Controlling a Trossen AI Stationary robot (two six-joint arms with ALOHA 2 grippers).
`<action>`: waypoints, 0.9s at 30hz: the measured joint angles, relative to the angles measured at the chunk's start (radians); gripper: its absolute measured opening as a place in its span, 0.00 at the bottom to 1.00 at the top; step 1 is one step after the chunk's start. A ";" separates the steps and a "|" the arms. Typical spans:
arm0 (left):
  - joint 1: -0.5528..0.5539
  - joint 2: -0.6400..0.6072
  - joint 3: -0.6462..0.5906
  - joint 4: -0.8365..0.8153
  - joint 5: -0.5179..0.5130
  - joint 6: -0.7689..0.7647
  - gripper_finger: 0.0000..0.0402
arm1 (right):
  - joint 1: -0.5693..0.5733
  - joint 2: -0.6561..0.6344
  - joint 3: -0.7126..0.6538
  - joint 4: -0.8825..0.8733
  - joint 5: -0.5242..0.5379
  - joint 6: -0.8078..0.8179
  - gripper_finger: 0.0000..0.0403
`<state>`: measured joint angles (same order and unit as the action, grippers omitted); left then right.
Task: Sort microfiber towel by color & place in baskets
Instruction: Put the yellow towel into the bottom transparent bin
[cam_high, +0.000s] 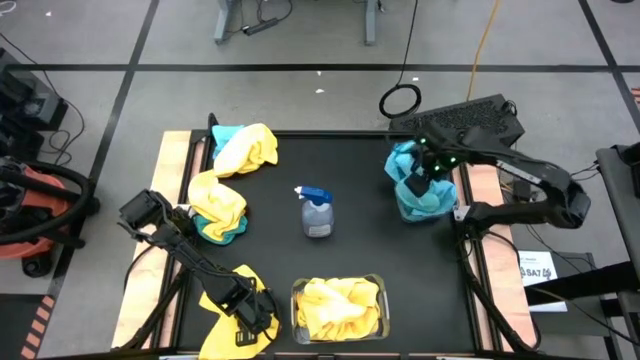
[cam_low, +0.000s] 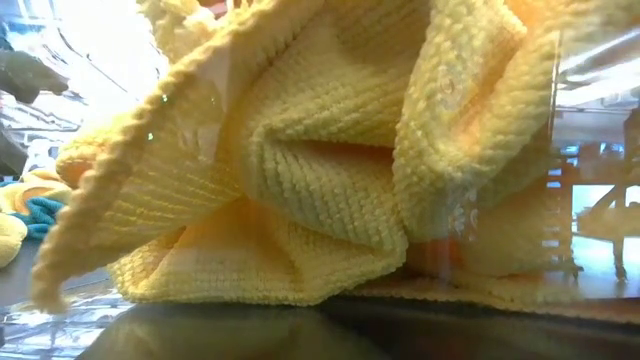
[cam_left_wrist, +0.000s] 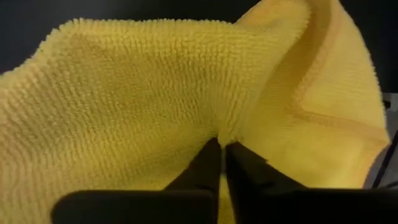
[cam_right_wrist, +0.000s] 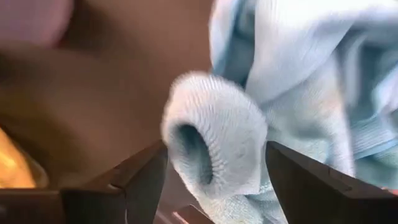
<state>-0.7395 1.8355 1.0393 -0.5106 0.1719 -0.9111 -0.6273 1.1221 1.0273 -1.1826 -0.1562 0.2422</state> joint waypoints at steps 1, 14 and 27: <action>0.001 0.000 -0.001 0.001 0.005 0.000 0.03 | 0.000 -0.012 0.026 -0.005 0.000 0.000 0.65; 0.040 -0.110 0.003 -0.060 -0.026 0.000 0.01 | 0.001 -0.089 0.338 -0.046 -0.006 -0.029 0.65; 0.079 -0.355 0.025 -0.275 -0.140 -0.036 0.00 | 0.002 -0.103 0.432 -0.050 -0.186 -0.082 0.65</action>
<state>-0.6600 1.4803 1.0643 -0.7852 0.0323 -0.9470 -0.6256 1.0191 1.4590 -1.2327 -0.3420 0.1602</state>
